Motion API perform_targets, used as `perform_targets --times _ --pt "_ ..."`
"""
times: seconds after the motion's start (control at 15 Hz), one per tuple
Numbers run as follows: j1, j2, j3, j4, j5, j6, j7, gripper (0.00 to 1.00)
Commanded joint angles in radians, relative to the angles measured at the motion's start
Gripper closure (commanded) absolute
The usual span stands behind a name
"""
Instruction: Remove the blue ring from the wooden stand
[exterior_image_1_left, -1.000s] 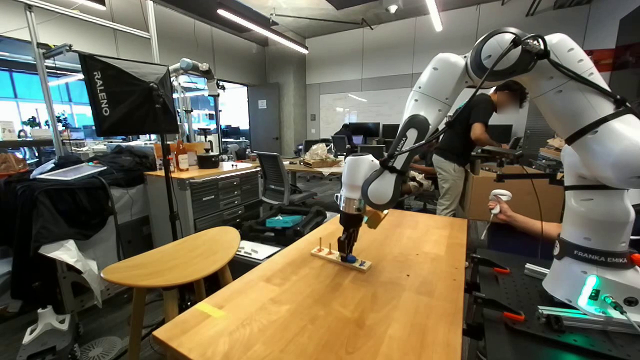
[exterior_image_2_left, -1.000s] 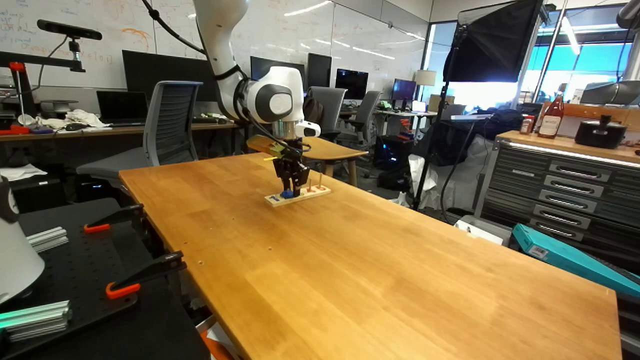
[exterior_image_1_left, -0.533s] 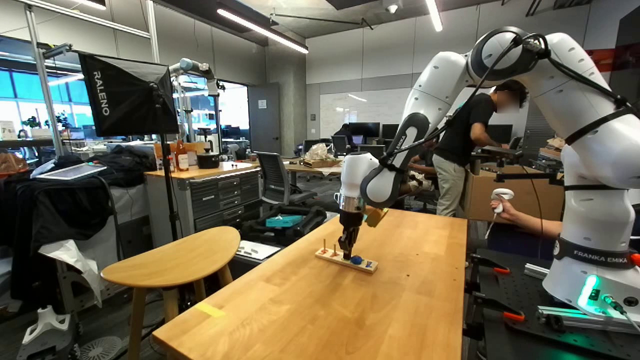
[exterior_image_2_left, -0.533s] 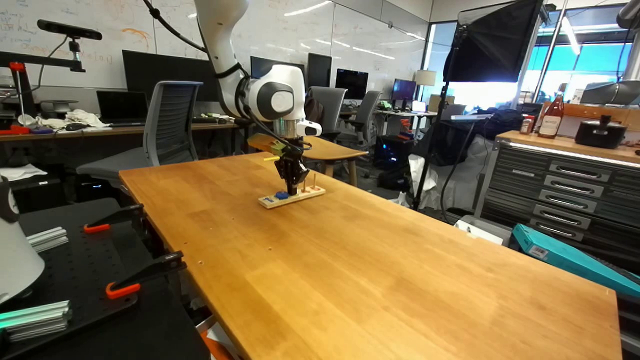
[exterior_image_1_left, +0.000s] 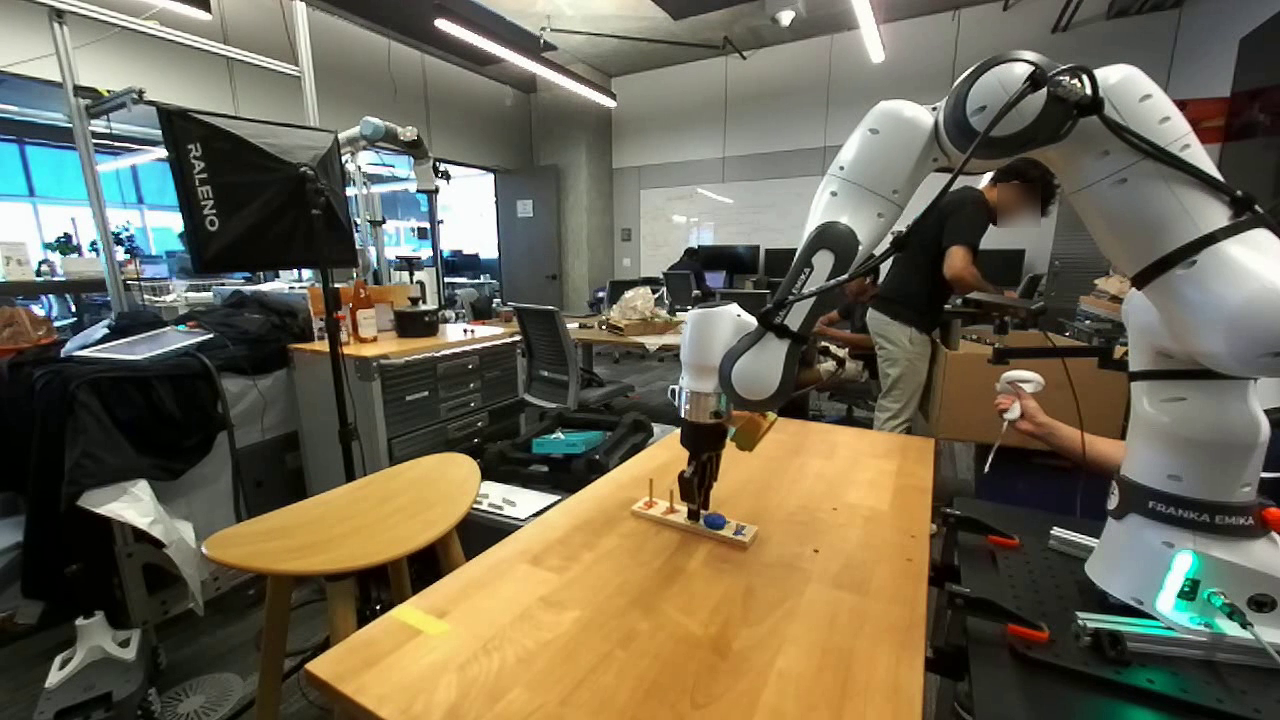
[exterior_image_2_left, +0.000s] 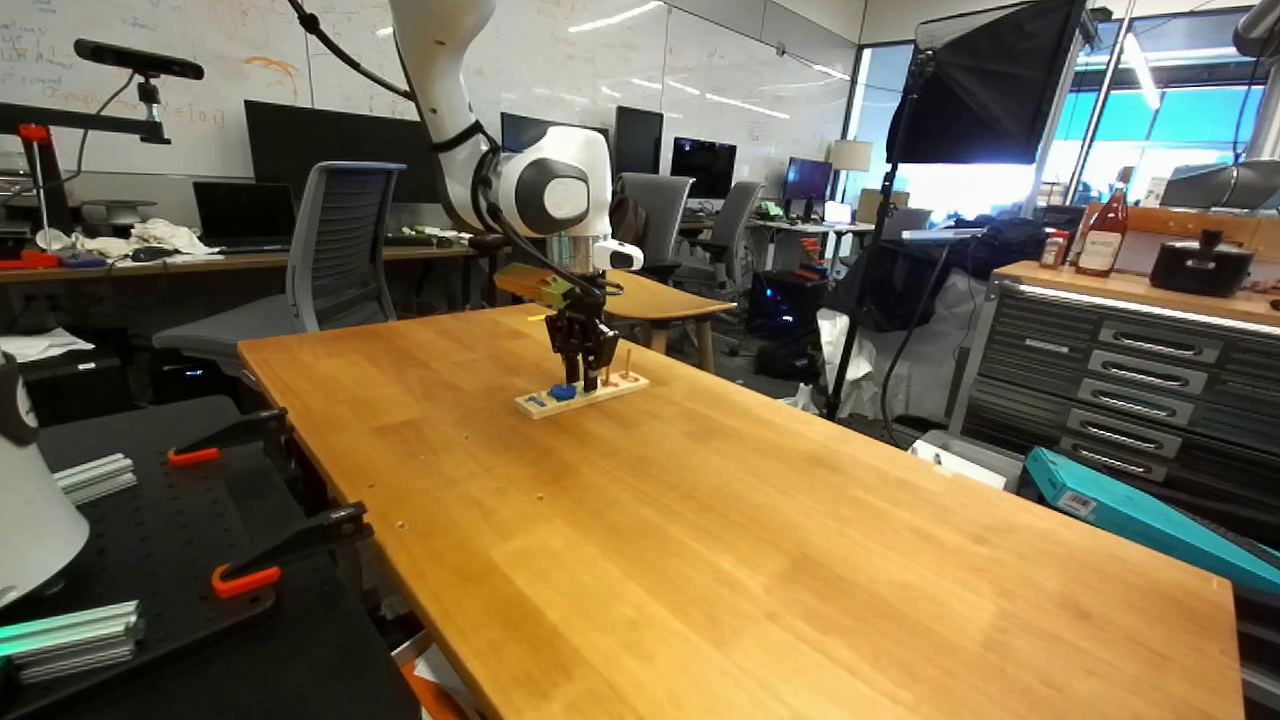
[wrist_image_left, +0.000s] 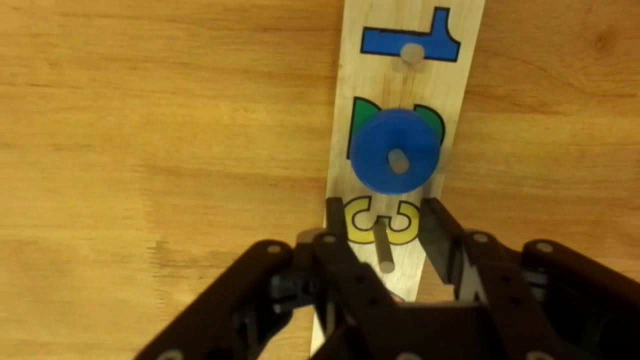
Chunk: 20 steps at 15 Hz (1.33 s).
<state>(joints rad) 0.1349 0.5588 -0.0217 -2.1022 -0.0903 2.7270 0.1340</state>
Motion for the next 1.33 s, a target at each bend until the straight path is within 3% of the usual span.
perform_targets --times 0.0,0.2,0.73,0.8,0.87,1.27 --pt "-0.002 -0.047 0.007 -0.027 0.003 -0.025 -0.015 0.25" --pt "-0.008 -0.063 0.014 -0.050 0.010 -0.026 -0.018 0.01" --pt "-0.006 -0.069 0.012 -0.093 0.006 -0.046 -0.014 0.00" --pt "-0.005 -0.068 0.013 -0.094 0.006 -0.045 -0.013 0.25" --pt "-0.005 -0.067 0.013 -0.095 0.005 -0.040 -0.015 0.25" --pt "0.002 -0.063 0.009 -0.089 -0.005 -0.027 -0.012 0.73"
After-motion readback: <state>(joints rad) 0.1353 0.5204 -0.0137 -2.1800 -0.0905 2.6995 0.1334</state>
